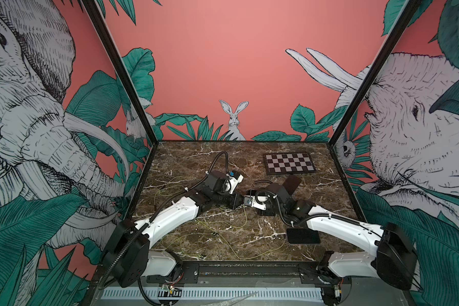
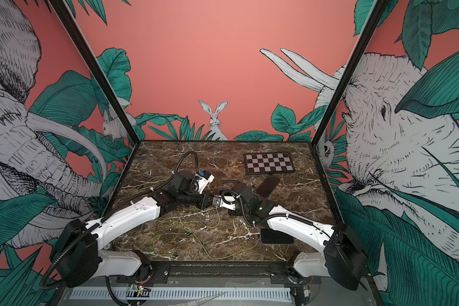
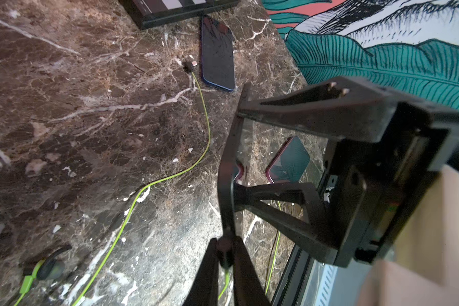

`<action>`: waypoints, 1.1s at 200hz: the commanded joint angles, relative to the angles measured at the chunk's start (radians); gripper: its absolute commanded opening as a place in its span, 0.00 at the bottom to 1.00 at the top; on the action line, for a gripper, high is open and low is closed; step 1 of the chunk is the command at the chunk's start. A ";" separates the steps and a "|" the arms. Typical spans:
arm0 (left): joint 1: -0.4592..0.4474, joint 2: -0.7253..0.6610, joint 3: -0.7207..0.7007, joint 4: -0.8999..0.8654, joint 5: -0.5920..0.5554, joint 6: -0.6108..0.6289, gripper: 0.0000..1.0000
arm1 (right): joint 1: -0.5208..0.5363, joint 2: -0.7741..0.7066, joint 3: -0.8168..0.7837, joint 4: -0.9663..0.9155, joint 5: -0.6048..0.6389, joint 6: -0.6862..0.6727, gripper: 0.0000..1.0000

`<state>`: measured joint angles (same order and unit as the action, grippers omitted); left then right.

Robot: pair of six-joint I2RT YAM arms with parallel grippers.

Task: Plug wired earphones into phones
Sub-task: Insert the wired earphone into the phone.

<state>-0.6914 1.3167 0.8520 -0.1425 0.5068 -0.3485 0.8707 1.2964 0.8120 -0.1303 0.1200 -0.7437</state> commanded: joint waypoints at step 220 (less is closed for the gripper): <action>-0.002 -0.042 -0.007 0.044 -0.024 0.028 0.03 | -0.039 -0.053 -0.010 0.112 -0.111 0.075 0.59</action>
<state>-0.6930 1.2751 0.8516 -0.1261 0.4622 -0.3065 0.8291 1.2598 0.7876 -0.1173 0.0601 -0.6910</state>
